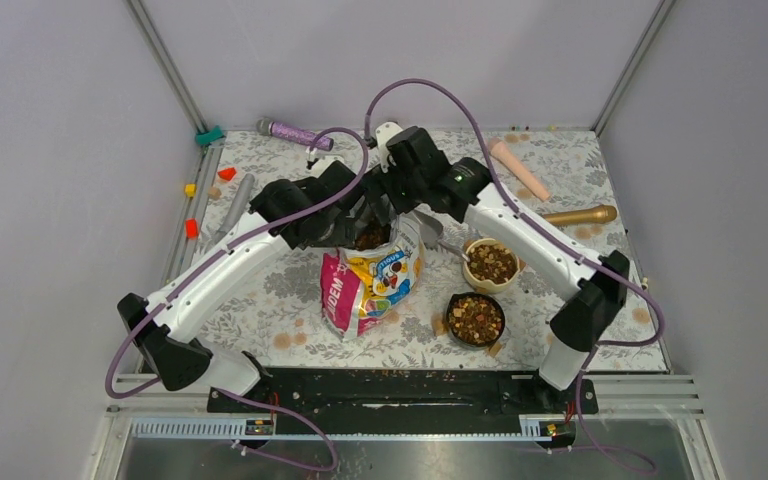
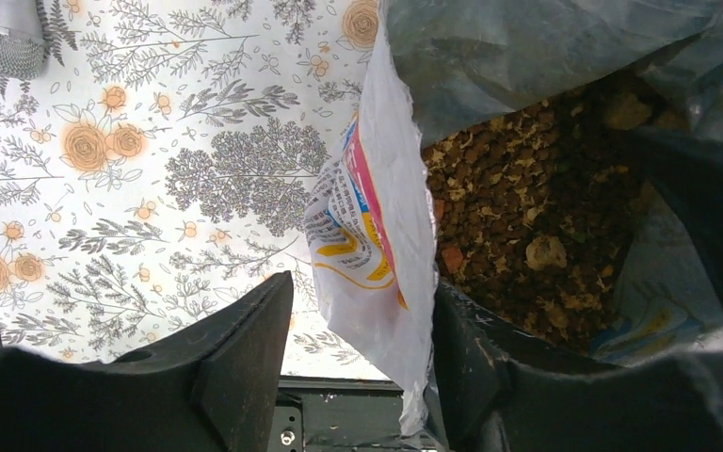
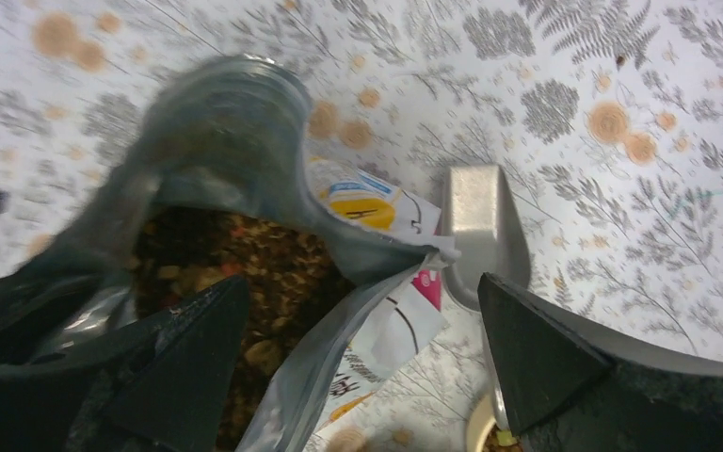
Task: Serve the pet food
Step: Adjust the pet food bag at the center of the board.
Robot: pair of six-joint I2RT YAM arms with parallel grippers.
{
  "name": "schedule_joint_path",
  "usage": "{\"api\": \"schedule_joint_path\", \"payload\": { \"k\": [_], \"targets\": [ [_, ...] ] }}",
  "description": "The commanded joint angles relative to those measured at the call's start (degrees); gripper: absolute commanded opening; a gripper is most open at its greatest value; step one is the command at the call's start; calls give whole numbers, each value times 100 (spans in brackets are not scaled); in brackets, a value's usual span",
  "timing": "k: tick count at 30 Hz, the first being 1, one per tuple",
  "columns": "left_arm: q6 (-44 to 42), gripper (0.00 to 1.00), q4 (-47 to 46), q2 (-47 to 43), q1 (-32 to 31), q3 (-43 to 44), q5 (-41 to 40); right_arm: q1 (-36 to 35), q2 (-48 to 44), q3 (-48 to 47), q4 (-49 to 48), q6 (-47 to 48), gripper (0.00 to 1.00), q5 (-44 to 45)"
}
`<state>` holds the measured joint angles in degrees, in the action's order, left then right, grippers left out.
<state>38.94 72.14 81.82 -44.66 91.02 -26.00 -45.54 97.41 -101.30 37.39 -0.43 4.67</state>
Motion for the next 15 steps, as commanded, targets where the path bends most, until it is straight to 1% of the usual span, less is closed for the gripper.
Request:
{"api": "schedule_joint_path", "payload": {
  "k": [1,3,4,5,7,8,9,10,14,15],
  "targets": [
    [24,54,36,20,-10,-26,-450,-43,262,-523,719,245,99,1163],
    [-55,52,-114,68,-7,-49,-440,-43,228,-419,541,202,99,1582],
    [-36,49,-152,113,-9,-54,-493,-45,200,-353,406,182,96,1837],
    [-17,45,-192,145,-12,-60,-556,-36,168,-241,250,134,90,2243],
    [19,30,-232,199,0,-44,-637,-27,121,-171,93,104,74,2753],
    [17,22,-226,210,1,-35,-660,-15,88,-137,49,123,68,2958],
    [23,11,-188,197,2,-28,-706,15,54,-110,-11,137,64,3072],
    [32,0,-105,176,1,-7,-763,63,11,-95,-21,139,57,3106],
    [275,0,548,-163,1,-3,-1279,384,-318,74,114,-19,26,2992],
    [370,0,734,-300,-4,-40,-1437,465,-454,179,143,-139,15,2985]
  ]
}}
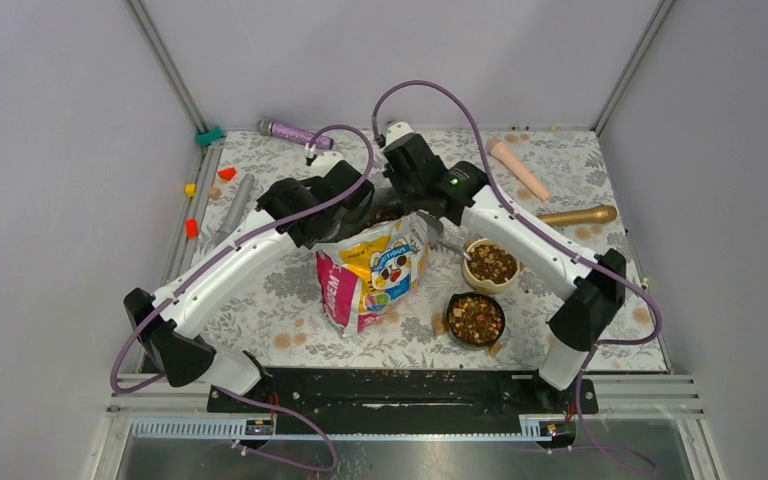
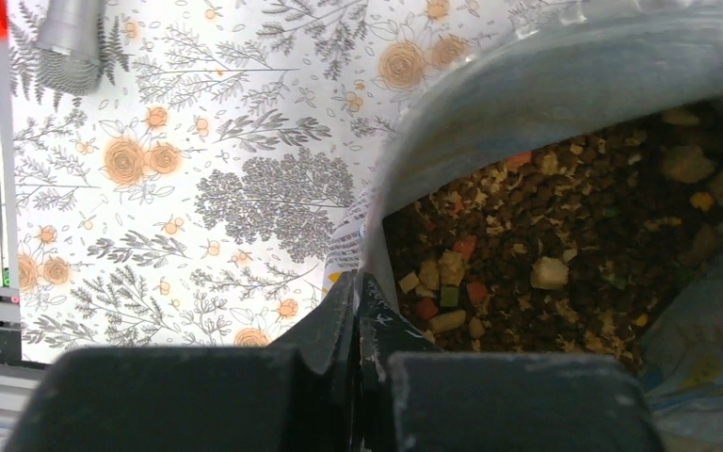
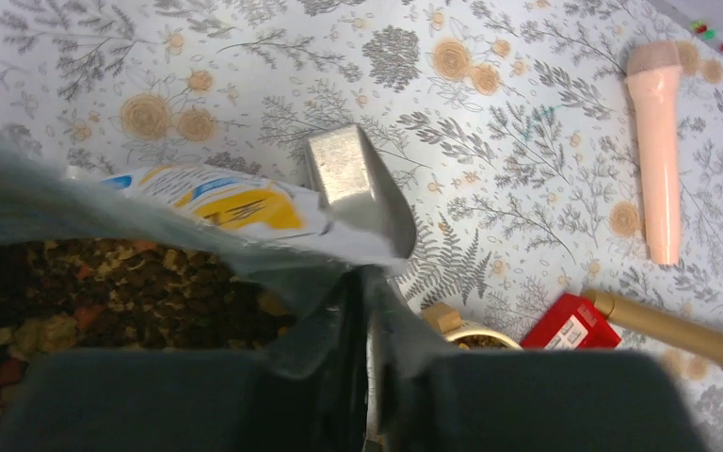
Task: Serve the pet food
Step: Adjust the pet food bag at the center of the board.
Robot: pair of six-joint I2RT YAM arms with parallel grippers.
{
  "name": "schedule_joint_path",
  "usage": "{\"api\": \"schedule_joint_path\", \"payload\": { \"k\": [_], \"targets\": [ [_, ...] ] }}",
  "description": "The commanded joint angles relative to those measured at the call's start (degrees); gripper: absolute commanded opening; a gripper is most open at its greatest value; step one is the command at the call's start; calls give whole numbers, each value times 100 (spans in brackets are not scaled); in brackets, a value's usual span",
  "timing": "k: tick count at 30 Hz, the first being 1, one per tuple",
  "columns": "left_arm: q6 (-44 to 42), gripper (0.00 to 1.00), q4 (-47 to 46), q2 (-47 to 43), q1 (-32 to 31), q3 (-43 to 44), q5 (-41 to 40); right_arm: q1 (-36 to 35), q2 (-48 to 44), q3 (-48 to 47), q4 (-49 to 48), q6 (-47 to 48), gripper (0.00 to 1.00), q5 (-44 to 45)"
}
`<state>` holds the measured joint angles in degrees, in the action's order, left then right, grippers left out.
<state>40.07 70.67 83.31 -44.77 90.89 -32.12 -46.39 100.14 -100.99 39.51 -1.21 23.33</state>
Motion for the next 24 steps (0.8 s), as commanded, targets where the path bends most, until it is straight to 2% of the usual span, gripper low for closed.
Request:
{"api": "schedule_joint_path", "payload": {
  "k": [1,2,3,7,9,13,15,19,20,24],
  "targets": [
    [331,0,1055,-590,11,-68,-940,638,-887,281,-86,-105,8,1074],
    [378,0,1187,-761,12,-139,-1033,734,-1034,398,-99,-129,2,1054],
    [408,0,1269,-938,13,-236,-1080,805,-1187,515,-98,-141,0,1058],
    [357,0,1376,-1556,8,-627,-1079,904,-1660,696,371,-226,0,974],
    [338,0,1361,-1788,8,-743,-1058,907,-1888,733,657,-298,0,388],
    [-58,0,968,-2128,8,-895,-832,849,-2321,988,938,-628,0,-1343],
    [-336,0,678,-2221,8,-954,-577,692,-2572,1240,731,-747,0,-1755],
    [-674,0,497,-2184,12,-817,-296,214,-2808,1374,600,-877,0,-2017],
    [-726,0,505,-2167,17,-783,-300,97,-2863,1402,568,-925,2,-2069],
    [-819,2,450,-2272,16,-711,-36,42,-2983,1519,339,-1035,21,-1896]
  ]
}}
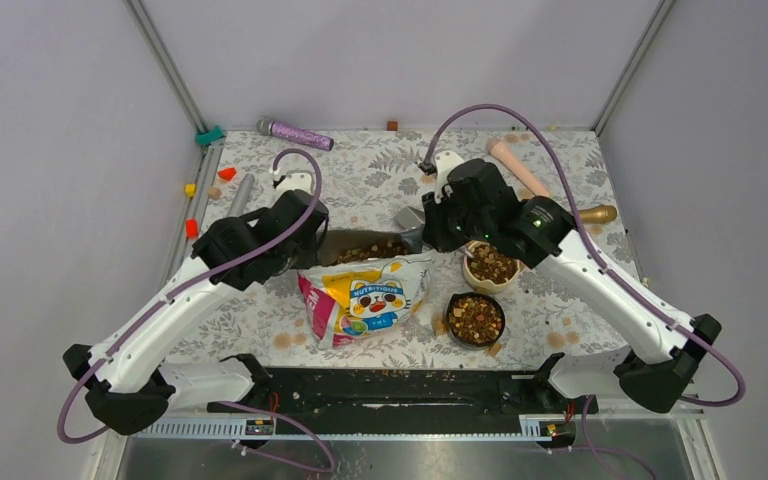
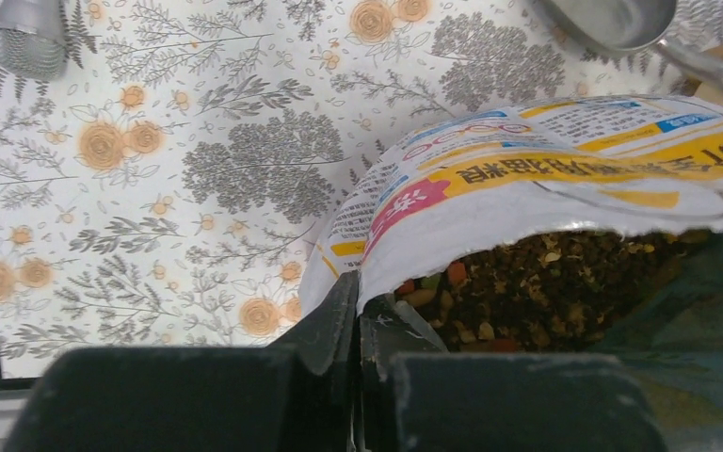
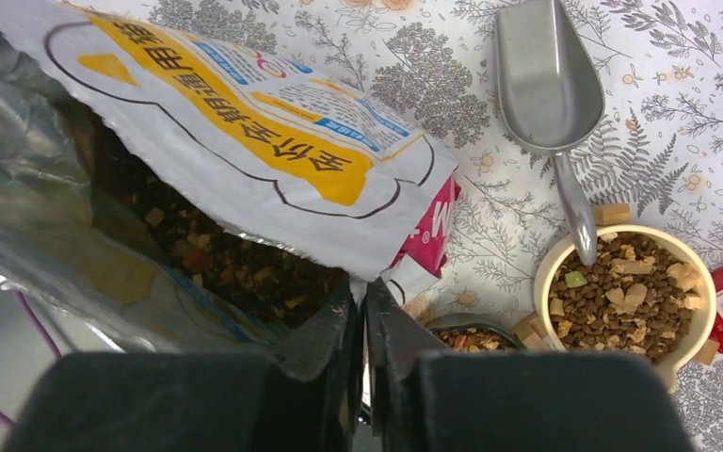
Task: Serve the pet food
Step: Adjust the pet food bag at the center of the board, then close the pet food bag at the center of the board.
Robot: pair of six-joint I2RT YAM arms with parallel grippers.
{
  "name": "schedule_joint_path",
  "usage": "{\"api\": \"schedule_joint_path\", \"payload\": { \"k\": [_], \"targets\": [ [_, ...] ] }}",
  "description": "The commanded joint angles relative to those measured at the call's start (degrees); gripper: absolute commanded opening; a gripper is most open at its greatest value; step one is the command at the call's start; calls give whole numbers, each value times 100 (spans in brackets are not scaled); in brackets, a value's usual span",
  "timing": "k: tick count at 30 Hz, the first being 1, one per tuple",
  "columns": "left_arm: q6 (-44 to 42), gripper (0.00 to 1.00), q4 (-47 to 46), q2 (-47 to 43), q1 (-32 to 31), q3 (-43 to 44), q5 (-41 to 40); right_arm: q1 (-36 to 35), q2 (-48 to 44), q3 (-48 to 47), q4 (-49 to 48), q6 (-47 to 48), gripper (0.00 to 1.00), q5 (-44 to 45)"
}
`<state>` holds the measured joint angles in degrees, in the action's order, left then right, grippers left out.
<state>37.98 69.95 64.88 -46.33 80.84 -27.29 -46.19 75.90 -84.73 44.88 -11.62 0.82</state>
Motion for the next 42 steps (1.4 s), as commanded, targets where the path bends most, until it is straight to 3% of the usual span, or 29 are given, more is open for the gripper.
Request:
{"api": "schedule_joint_path", "payload": {
  "k": [1,3,6,10,11,14,21,27,37,40,42],
  "targets": [
    [-660,12,453,-497,174,280,-351,23,-579,-104,-254,54,30,541],
    [-765,38,335,-634,171,250,-34,23,-661,-58,-448,318,44,774],
    [-893,68,181,-871,176,232,321,23,-982,345,-1077,827,64,920],
    [-1146,95,-105,-1241,170,138,638,23,-1575,992,-1958,1339,88,783],
    [-1238,98,-246,-1343,176,70,743,29,-1676,1090,-2085,1452,91,738],
    [-1474,99,-523,-1677,176,-173,1065,32,-1818,1214,-2062,1669,99,439],
    [-2327,99,-1331,-2526,174,-1212,2486,27,-1718,1275,-1877,2206,100,-1100],
    [-2599,99,-1600,-2168,169,-1232,1966,32,-1845,1495,-1978,2429,99,-1739],
    [-3323,98,-2070,-1311,174,-1268,2272,32,-2191,1844,-2086,2415,100,-2425],
    [-3464,87,-2224,-1285,175,-1282,2606,32,-2202,1862,-2020,2429,99,-2464],
    [-3502,67,-2227,-1317,176,-1280,2694,32,-2191,1863,-1945,2520,99,-2405]
  ]
}}
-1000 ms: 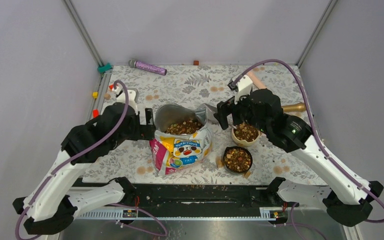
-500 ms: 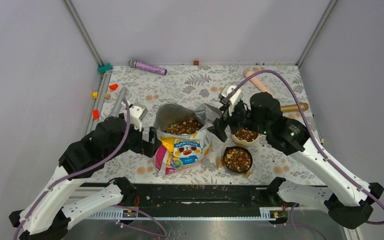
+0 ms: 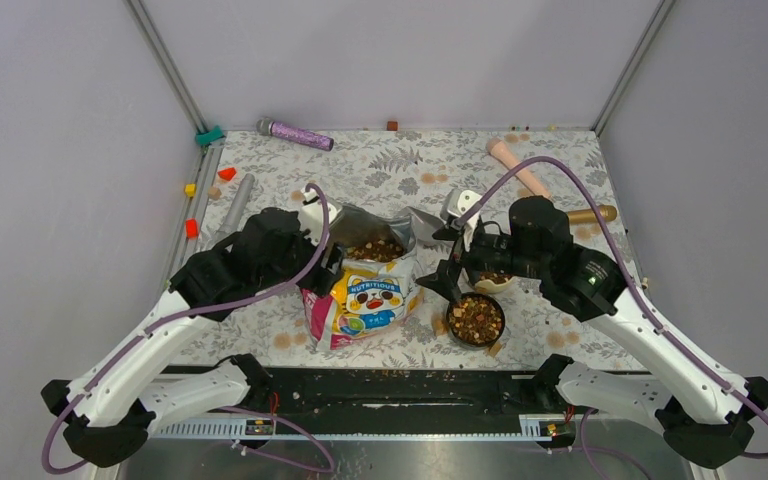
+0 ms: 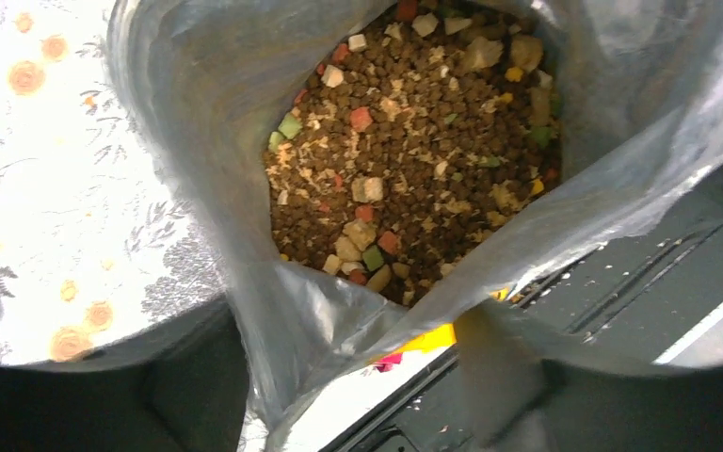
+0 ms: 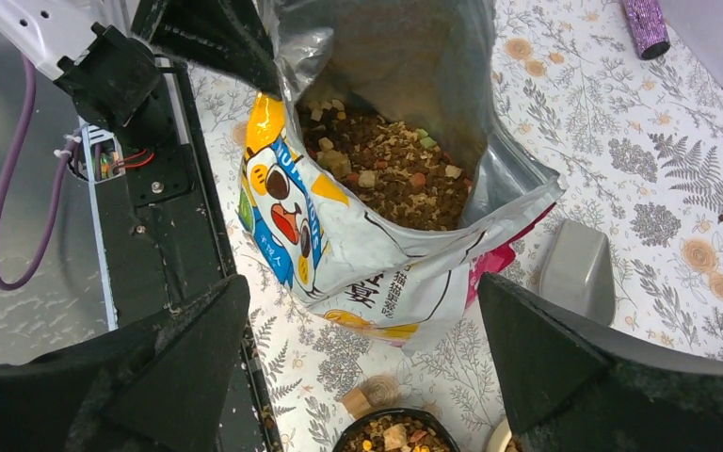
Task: Serve the pet food
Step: Close the pet food bag at the center of the board.
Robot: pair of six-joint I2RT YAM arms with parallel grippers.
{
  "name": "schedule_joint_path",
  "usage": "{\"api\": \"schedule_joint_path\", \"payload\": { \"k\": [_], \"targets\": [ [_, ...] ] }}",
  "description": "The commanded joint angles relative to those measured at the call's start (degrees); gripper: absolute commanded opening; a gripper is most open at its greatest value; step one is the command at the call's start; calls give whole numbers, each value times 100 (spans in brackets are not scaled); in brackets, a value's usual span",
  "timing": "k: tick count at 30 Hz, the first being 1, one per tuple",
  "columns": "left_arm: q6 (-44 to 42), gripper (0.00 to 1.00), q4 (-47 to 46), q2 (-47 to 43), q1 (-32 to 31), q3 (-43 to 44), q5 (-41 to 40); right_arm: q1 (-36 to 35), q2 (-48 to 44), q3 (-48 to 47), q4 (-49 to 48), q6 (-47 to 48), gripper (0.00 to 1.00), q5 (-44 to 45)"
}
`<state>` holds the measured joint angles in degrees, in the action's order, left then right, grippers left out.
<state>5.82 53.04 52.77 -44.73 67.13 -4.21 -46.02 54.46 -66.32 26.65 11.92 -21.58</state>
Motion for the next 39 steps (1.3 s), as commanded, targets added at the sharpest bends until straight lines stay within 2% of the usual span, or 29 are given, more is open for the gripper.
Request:
{"api": "schedule_joint_path", "payload": {
  "k": [1,2,3,4,8,11,16,21,26,30,33,37,39],
  "targets": [
    [-287,53,-536,-140,16,80,394,10,-42,31,-88,221,99,-86],
    [-273,38,-533,-177,11,65,394,14,-36,27,-55,301,99,9],
    [-250,17,-530,-231,16,40,394,14,-21,17,15,443,99,92],
    [-218,1,-530,-297,15,11,390,14,-12,-6,106,574,99,163],
    [-219,0,-536,-719,9,-291,870,41,224,-340,570,1035,99,825],
    [-252,0,-564,-1158,17,-529,1061,212,484,-539,789,1497,100,775],
    [-465,0,-628,-1710,12,-815,1731,667,1076,-941,1025,2128,99,20],
    [-614,0,-607,-1784,11,-867,2484,714,1692,-1290,1195,3112,98,-900],
    [-809,0,-489,-1675,12,-818,2942,709,2445,-1848,1452,3903,96,-1429],
    [-866,0,-460,-1672,17,-828,3024,731,3003,-2423,1885,4298,94,-1492],
    [-863,0,-470,-1700,16,-856,3003,747,3474,-3002,2873,4954,87,-1710],
    [-864,0,-474,-1646,17,-836,2931,738,4137,-3858,4675,6147,68,-2367],
    [-852,0,-482,-1626,16,-829,2881,740,4205,-3905,4888,6323,57,-2553]
  ]
}}
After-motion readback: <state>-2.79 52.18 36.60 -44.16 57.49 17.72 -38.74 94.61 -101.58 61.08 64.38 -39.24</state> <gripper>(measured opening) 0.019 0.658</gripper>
